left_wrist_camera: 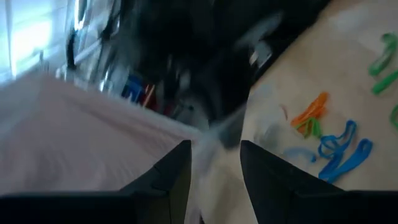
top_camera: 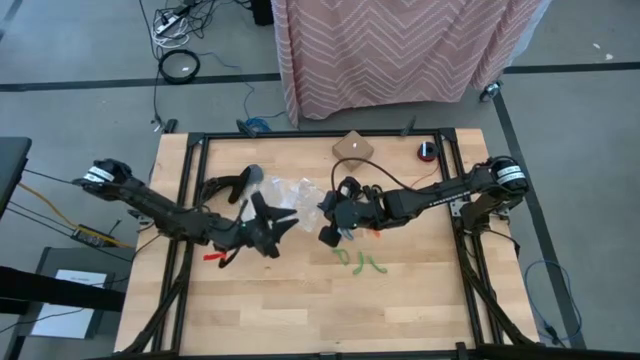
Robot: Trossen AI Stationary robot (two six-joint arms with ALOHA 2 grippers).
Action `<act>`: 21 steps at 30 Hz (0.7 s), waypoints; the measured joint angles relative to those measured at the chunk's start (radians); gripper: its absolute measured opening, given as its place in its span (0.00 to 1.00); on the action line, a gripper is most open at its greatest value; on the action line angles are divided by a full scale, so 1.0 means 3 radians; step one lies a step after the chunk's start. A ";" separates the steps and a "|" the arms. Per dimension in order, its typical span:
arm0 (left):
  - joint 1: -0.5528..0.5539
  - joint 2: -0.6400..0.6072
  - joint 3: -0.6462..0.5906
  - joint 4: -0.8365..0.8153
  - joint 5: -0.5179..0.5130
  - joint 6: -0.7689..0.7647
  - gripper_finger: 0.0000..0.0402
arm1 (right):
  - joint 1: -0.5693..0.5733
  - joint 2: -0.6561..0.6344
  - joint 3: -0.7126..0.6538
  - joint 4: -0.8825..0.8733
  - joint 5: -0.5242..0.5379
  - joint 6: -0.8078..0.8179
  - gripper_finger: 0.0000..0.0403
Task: Sort rubber bands
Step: Open the transparent zip bag
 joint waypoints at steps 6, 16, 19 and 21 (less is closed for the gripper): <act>-0.0082 0.0090 0.0515 -0.0868 0.0097 0.0220 0.37 | -0.0043 0.0000 0.0000 0.0005 -0.0169 -0.0013 0.00; 0.0188 0.0504 0.0923 -0.1520 -0.0030 0.0239 0.37 | -0.0039 0.0000 0.0000 0.0031 -0.0311 -0.0069 0.00; 0.0205 0.0559 0.0960 -0.1534 -0.0188 0.0294 0.37 | -0.0026 0.0000 0.0000 0.0020 -0.0311 -0.0146 0.00; 0.0200 0.0557 0.0992 -0.1514 -0.0169 0.0417 0.37 | -0.0025 0.0000 0.0000 0.0019 -0.0314 -0.0165 0.00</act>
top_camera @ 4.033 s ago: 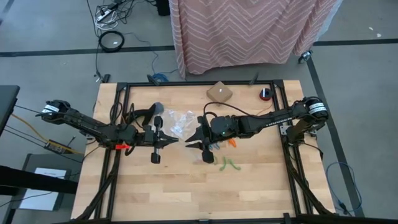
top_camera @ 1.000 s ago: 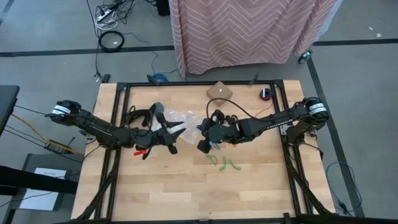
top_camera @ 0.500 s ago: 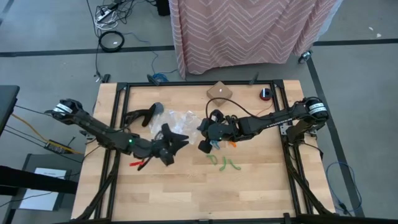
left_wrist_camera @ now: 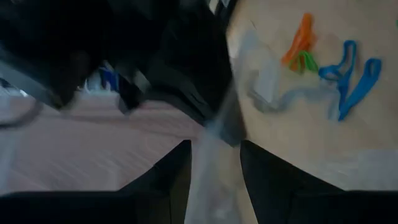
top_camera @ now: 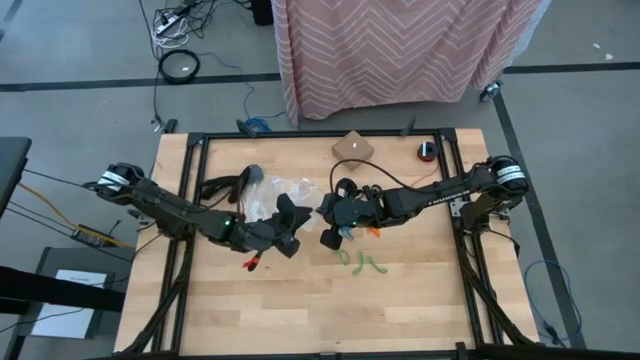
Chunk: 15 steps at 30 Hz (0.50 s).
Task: Sort rubber bands
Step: Open the transparent zip bag
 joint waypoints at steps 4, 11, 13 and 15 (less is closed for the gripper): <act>0.0019 -0.0001 0.0033 -0.0004 0.0054 0.0093 0.37 | 0.0000 0.0000 0.0000 0.0004 -0.0002 -0.0030 0.00; 0.0035 -0.0001 0.0033 -0.0041 0.0163 0.0099 0.37 | 0.0004 -0.0001 0.0000 0.0006 -0.0022 -0.0045 0.00; 0.0042 -0.0001 0.0033 -0.0116 0.0221 0.0098 0.37 | 0.0004 -0.0001 0.0000 0.0010 -0.0025 -0.0046 0.00; 0.0042 -0.0001 0.0033 -0.0140 0.0229 0.0098 0.37 | 0.0004 -0.0001 0.0000 0.0010 -0.0026 -0.0046 0.00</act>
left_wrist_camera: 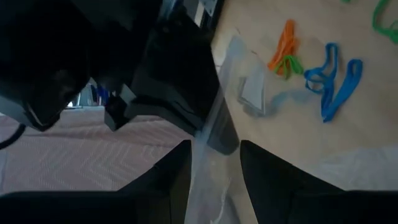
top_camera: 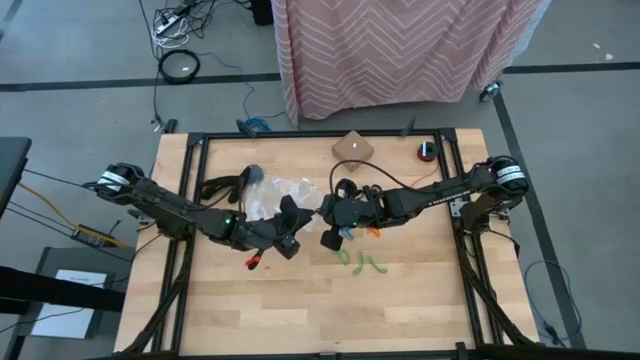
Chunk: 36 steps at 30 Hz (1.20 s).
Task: Sort rubber bands
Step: Open the transparent zip bag
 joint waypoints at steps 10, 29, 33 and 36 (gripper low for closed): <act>0.0069 0.0050 0.0000 0.0056 -0.0007 -0.0013 0.37 | 0.0000 0.0000 0.0000 0.0032 -0.0086 -0.0032 0.00; -0.0089 0.0298 -0.0003 0.0278 -0.0443 -0.0017 0.37 | 0.0000 -0.0003 0.0000 0.0077 -0.0084 -0.0041 0.00; -0.0145 0.0298 -0.0004 0.0298 -0.0447 -0.0103 0.37 | -0.0003 -0.0003 0.0000 0.0089 -0.0083 -0.0022 0.00; -0.0146 0.0298 -0.0004 0.0296 -0.0447 -0.0186 0.37 | -0.0003 -0.0003 0.0000 0.0141 -0.0083 -0.0024 0.00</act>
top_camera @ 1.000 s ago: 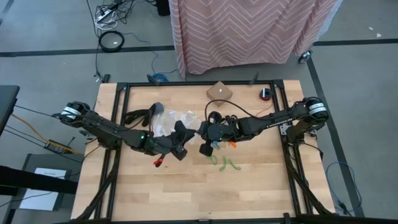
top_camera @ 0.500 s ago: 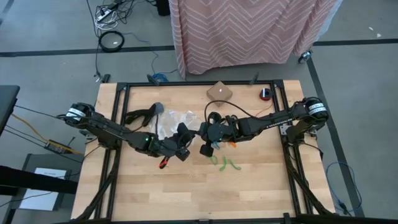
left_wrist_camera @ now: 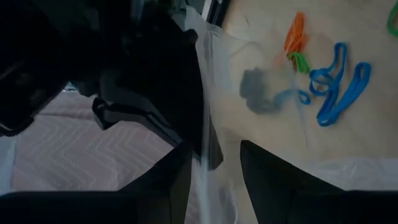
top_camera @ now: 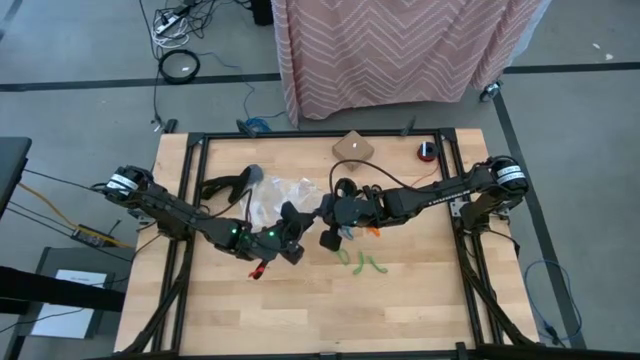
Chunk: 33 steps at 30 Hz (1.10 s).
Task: Sort rubber bands
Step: Open the transparent zip bag
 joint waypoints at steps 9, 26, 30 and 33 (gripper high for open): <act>0.0040 0.0000 0.0000 0.0000 -0.0002 -0.0065 0.36 | 0.0004 0.0000 0.0000 0.0050 -0.0026 -0.0025 0.00; 0.0081 -0.0001 0.0001 -0.0198 -0.0063 -0.0554 0.02 | 0.0066 0.0003 -0.0001 0.0080 0.0111 -0.0032 0.00; 0.0073 -0.0001 0.0001 -0.0222 -0.0063 -0.0705 0.01 | 0.0072 0.0003 -0.0001 0.0146 0.0170 -0.0023 0.00; 0.0032 -0.0001 0.0001 -0.0238 -0.0059 -0.0838 0.01 | 0.0071 0.0003 -0.0001 0.0149 0.0225 -0.0007 0.00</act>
